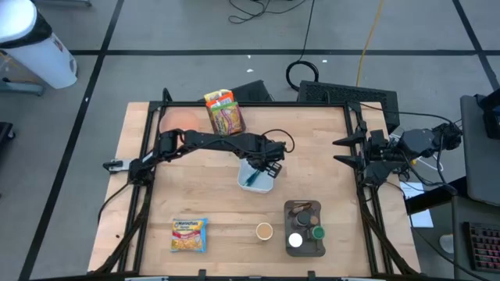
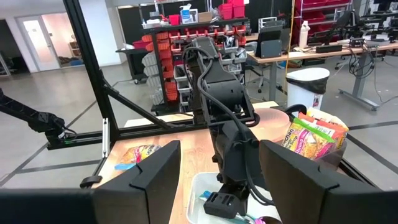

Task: Pick & Place Food Item
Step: Put the purple spoon into the white bin, then put the blue noodle pack into the top black bin

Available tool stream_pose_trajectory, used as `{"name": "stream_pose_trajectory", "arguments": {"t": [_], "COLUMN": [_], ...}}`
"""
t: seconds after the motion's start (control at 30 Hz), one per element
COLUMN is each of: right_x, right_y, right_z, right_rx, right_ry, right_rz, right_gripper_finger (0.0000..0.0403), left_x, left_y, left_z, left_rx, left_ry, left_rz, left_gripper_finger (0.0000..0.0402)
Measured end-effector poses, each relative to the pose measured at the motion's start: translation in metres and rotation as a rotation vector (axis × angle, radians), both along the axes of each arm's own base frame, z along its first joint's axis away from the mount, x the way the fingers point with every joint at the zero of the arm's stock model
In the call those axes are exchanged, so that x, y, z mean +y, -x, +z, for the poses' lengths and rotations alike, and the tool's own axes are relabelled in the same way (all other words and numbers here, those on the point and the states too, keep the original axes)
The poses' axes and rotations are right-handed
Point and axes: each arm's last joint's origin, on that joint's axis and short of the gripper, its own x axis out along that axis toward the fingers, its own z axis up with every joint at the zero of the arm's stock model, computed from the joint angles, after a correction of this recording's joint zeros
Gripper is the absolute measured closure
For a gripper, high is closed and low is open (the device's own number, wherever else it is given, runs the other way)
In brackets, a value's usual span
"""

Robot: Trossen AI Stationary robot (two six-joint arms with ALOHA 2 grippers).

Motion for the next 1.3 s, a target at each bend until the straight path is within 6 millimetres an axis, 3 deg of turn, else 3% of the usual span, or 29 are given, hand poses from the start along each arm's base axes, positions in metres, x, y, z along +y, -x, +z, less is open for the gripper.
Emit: {"name": "stream_pose_trajectory", "arguments": {"t": [0.5,1.0,1.1,1.3], "right_x": [0.0,0.0,0.0,0.0], "right_y": [0.0,0.0,0.0,0.0], "right_z": [0.0,0.0,0.0,0.0], "right_rx": [0.0,0.0,0.0,-0.001], "right_ry": [0.0,-0.008,-0.008,-0.008], "right_rz": [0.0,0.0,0.0,0.0], "right_gripper_finger": [0.0193,0.0193,0.0193,0.0193], "left_x": [-0.001,0.001,0.001,0.0], "left_y": [-0.002,-0.003,-0.003,-0.005], "left_z": [-0.013,-0.013,-0.013,-0.013], "left_rx": [0.026,0.025,0.017,0.006], "left_ry": [0.037,0.018,0.022,0.029], "left_rz": [-0.007,-0.002,-0.014,-0.023], "left_gripper_finger": [0.0382,0.0375,0.036,0.0293]}}
